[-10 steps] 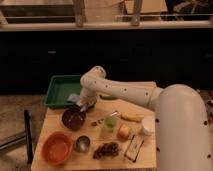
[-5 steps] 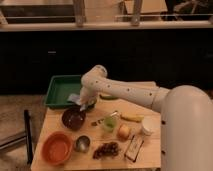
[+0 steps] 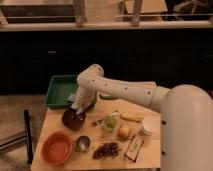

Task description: Wipe purple bowl with towel

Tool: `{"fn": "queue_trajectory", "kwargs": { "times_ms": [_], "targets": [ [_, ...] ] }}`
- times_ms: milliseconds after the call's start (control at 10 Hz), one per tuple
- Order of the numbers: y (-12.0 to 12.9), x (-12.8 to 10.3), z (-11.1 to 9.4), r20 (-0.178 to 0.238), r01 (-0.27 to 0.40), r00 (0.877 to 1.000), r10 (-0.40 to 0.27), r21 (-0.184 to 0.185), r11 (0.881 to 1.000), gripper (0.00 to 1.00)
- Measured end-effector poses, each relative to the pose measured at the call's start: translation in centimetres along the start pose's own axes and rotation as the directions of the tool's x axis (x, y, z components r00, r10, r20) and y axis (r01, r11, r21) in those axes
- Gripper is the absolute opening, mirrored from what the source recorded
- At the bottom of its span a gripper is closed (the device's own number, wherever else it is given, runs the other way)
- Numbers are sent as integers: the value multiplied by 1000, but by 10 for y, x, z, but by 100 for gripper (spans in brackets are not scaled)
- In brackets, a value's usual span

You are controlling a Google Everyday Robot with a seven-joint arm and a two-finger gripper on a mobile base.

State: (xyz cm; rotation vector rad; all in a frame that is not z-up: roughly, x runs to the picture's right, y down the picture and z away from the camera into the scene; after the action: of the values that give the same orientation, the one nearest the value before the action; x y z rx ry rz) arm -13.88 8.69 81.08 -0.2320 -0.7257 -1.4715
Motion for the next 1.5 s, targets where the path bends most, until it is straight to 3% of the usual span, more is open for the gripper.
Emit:
{"fn": "queue_trajectory", "kwargs": {
  "times_ms": [300, 600, 1200, 1500],
  "targets": [
    [-19, -17, 21, 97, 31, 995, -30, -12, 999, 5],
    [-26, -26, 42, 150, 28, 988, -24, -25, 999, 5],
    [-20, -20, 57, 134, -51, 988, 71, -147, 988, 5],
    [-26, -13, 56, 126, -43, 990, 62, -144, 989, 5]
  ]
}}
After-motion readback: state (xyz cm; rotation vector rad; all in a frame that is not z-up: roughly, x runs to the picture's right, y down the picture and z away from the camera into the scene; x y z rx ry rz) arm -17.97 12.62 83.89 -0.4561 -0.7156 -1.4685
